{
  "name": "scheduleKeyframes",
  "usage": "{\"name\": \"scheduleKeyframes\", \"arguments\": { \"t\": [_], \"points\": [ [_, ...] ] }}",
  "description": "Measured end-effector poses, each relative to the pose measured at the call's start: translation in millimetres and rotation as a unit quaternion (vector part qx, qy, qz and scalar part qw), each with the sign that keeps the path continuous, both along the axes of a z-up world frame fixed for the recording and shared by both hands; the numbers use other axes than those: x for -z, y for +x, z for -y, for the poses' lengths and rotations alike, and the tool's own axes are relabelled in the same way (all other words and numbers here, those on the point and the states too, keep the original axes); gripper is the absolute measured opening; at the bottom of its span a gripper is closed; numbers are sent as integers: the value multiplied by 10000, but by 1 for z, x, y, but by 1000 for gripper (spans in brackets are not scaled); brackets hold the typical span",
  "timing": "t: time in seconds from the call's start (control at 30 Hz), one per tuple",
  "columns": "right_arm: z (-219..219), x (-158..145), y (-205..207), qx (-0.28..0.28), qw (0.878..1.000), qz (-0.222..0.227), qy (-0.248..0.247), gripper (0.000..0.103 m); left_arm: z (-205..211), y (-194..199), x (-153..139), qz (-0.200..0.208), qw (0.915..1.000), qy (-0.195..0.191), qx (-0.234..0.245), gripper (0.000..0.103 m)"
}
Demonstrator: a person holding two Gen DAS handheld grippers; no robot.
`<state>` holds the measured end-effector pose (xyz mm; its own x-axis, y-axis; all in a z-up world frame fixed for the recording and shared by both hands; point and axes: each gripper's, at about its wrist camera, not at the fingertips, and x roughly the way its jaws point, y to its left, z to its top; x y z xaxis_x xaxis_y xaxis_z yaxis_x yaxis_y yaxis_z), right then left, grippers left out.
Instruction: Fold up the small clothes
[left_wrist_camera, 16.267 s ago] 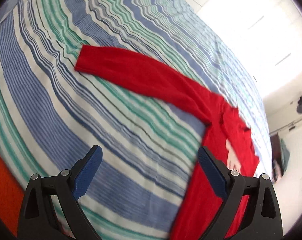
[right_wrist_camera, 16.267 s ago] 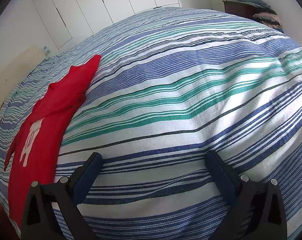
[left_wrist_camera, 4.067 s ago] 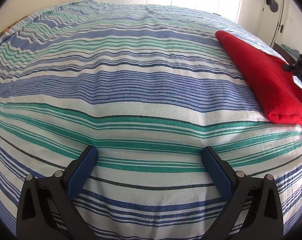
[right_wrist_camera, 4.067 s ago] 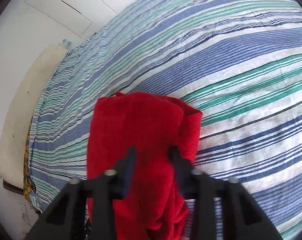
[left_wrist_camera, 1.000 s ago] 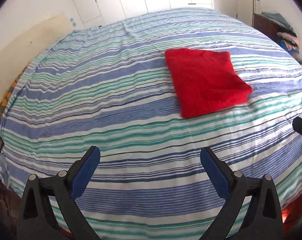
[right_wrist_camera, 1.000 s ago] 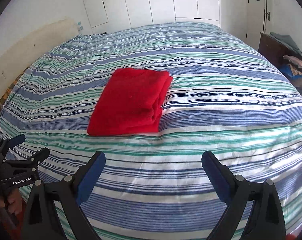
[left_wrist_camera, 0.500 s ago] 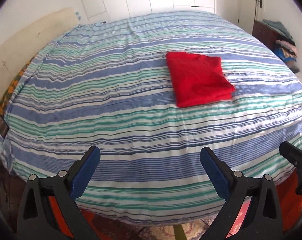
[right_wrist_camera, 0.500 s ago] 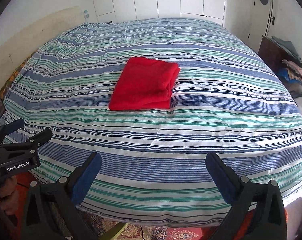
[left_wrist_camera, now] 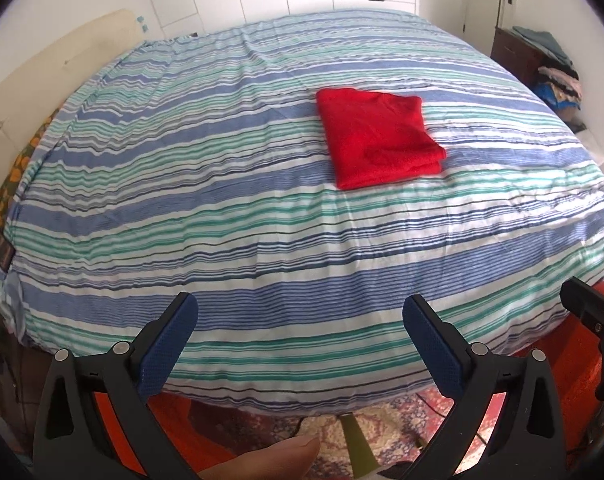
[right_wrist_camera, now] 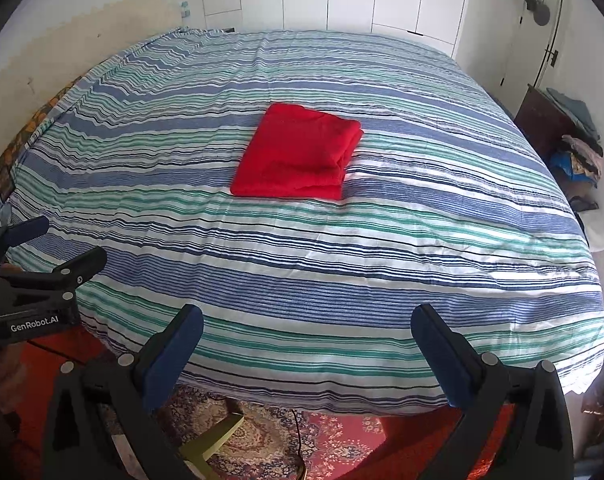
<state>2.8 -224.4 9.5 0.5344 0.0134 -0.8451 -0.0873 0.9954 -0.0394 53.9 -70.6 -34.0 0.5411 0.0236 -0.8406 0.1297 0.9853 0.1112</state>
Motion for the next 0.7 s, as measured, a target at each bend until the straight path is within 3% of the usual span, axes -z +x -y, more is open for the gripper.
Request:
{"name": "scheduleKeyframes", "arguments": {
  "t": [0.7],
  "points": [
    [-13,-23,3,-193,9998,4,-68,102,-1,-8,-9,-279,9996,-41,97,102]
  ]
}}
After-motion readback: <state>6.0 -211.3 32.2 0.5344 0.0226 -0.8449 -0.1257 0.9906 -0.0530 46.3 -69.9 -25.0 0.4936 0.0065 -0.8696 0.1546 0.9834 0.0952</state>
